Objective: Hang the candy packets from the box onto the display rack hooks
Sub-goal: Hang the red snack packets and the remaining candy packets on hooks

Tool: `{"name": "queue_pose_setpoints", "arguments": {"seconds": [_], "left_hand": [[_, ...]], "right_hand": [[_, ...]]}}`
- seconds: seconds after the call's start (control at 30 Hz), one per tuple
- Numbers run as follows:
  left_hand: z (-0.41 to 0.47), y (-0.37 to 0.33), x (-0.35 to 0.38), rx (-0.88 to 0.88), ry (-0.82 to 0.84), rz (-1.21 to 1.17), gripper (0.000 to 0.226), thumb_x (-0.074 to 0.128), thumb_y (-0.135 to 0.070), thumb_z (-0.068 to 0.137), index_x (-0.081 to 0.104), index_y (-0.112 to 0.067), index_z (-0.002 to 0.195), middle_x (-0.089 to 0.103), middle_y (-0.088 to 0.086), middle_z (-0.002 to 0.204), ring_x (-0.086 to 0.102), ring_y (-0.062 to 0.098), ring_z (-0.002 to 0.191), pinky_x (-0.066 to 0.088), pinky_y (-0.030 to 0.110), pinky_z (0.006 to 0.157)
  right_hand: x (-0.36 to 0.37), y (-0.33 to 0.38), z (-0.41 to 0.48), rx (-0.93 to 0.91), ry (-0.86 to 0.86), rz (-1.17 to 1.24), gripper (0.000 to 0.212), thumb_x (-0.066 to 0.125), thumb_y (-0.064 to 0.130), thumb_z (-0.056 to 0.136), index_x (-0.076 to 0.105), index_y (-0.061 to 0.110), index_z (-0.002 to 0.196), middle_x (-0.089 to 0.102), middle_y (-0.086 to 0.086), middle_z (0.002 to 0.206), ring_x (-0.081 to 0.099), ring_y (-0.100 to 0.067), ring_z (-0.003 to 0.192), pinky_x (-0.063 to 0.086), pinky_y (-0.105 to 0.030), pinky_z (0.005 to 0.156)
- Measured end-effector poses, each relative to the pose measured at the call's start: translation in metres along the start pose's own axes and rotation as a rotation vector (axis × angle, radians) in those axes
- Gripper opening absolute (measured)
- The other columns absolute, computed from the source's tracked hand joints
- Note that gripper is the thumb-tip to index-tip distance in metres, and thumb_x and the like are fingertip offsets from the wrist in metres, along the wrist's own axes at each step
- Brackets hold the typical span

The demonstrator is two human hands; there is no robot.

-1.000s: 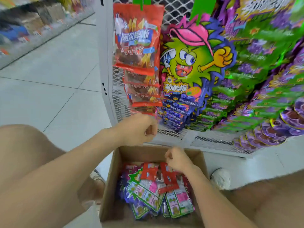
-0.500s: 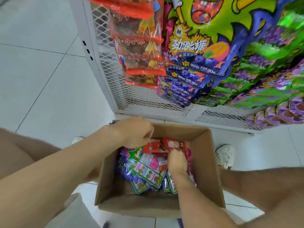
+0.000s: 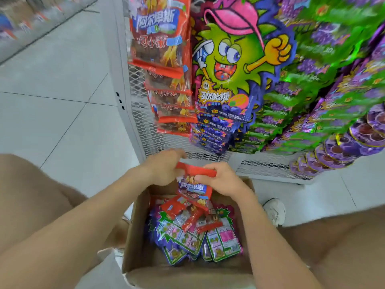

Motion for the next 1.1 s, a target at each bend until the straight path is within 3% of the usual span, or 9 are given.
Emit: {"name": "queue_pose_setpoints", "arguments": {"seconds": [0.1,0.23,0.37,0.5,0.63,0.73,0.83,0.97,1.1], "left_hand": [[-0.017,-0.006,-0.036,-0.009,-0.147,-0.391,0.018,0.065,-0.022,0.104,0.073,-0.006,0.107,0.075,0.011,0.106,0.068,0.030,0.100,0.052,0.039,0.090],[-0.043,-0.012,-0.069,-0.015,-0.284,-0.732,0.015,0.062,-0.018,0.106,0.070,-0.006,0.104,0.077,0.011,0.102,0.068,0.015,0.088,0.053,0.018,0.072],[-0.065,-0.026,-0.108,0.069,-0.505,-0.757,0.012,0.058,-0.016,0.107,0.068,-0.010,0.103,0.076,0.017,0.105,0.068,0.013,0.089,0.055,0.021,0.075],[-0.087,-0.044,-0.172,0.197,-0.874,-0.710,0.012,0.057,-0.011,0.105,0.068,-0.016,0.110,0.073,-0.003,0.103,0.067,-0.001,0.087,0.050,0.014,0.075],[-0.099,-0.057,-0.251,0.198,-1.241,-0.564,0.035,0.049,-0.015,0.099,0.064,-0.021,0.131,0.066,-0.006,0.124,0.060,0.009,0.115,0.045,0.027,0.098],[-0.085,-0.070,-0.297,0.203,-1.116,-0.772,0.049,0.043,-0.025,0.090,0.060,-0.020,0.136,0.065,-0.004,0.129,0.059,0.011,0.122,0.045,0.028,0.103],[-0.071,-0.078,-0.321,0.156,-1.083,-0.862,0.032,0.049,-0.024,0.096,0.067,-0.016,0.121,0.065,-0.006,0.110,0.059,0.013,0.109,0.047,0.029,0.091],[-0.065,-0.080,-0.322,0.163,-0.959,-1.106,0.029,0.054,-0.041,0.102,0.073,-0.021,0.093,0.078,0.010,0.107,0.074,0.025,0.098,0.055,0.039,0.088],[-0.068,-0.084,-0.316,0.232,-0.796,-1.244,0.034,0.065,-0.045,0.102,0.079,-0.014,0.100,0.082,0.013,0.100,0.080,0.032,0.094,0.064,0.043,0.082]], "right_hand": [[-0.022,0.060,-0.022,-0.080,-0.065,0.097,0.022,0.085,0.034,0.087,0.081,0.013,0.084,0.067,-0.005,0.069,0.059,-0.014,0.063,0.044,-0.028,0.060],[-0.045,0.113,-0.047,-0.139,-0.191,0.286,0.010,0.080,0.022,0.092,0.081,0.012,0.095,0.080,-0.005,0.087,0.075,-0.017,0.079,0.059,-0.033,0.070],[-0.060,0.170,-0.067,-0.321,-0.339,0.188,0.022,0.072,0.018,0.099,0.077,0.027,0.079,0.077,0.005,0.077,0.071,-0.010,0.075,0.053,-0.022,0.069],[-0.074,0.233,-0.072,-0.487,-0.542,0.155,0.016,0.068,0.026,0.100,0.077,0.016,0.092,0.075,-0.011,0.083,0.069,-0.037,0.082,0.058,-0.050,0.072],[-0.097,0.303,-0.063,-0.640,-0.721,0.032,0.024,0.060,0.039,0.097,0.073,0.019,0.100,0.075,0.006,0.086,0.070,-0.019,0.081,0.057,-0.048,0.077],[-0.115,0.351,-0.053,-0.698,-0.849,-0.072,0.021,0.060,0.032,0.099,0.071,0.016,0.093,0.071,0.005,0.079,0.064,-0.019,0.072,0.052,-0.043,0.072],[-0.127,0.383,-0.039,-0.698,-0.909,-0.063,0.023,0.062,0.028,0.099,0.069,0.016,0.080,0.063,0.009,0.065,0.054,-0.005,0.060,0.041,-0.033,0.063],[-0.142,0.402,-0.015,-0.602,-0.915,0.058,0.031,0.064,0.028,0.090,0.064,0.006,0.068,0.048,0.004,0.052,0.036,-0.016,0.051,0.032,-0.032,0.056],[-0.146,0.411,-0.008,-0.577,-0.878,0.147,0.041,0.066,0.029,0.086,0.051,0.017,0.050,0.036,0.008,0.046,0.029,-0.015,0.048,0.027,-0.033,0.052]]}}
Point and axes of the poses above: each hand's wrist, its own z-axis towards the middle knuckle, its own x-axis out of the palm, y = z × x, the point moved 5 cm from there along z, towards the middle knuckle
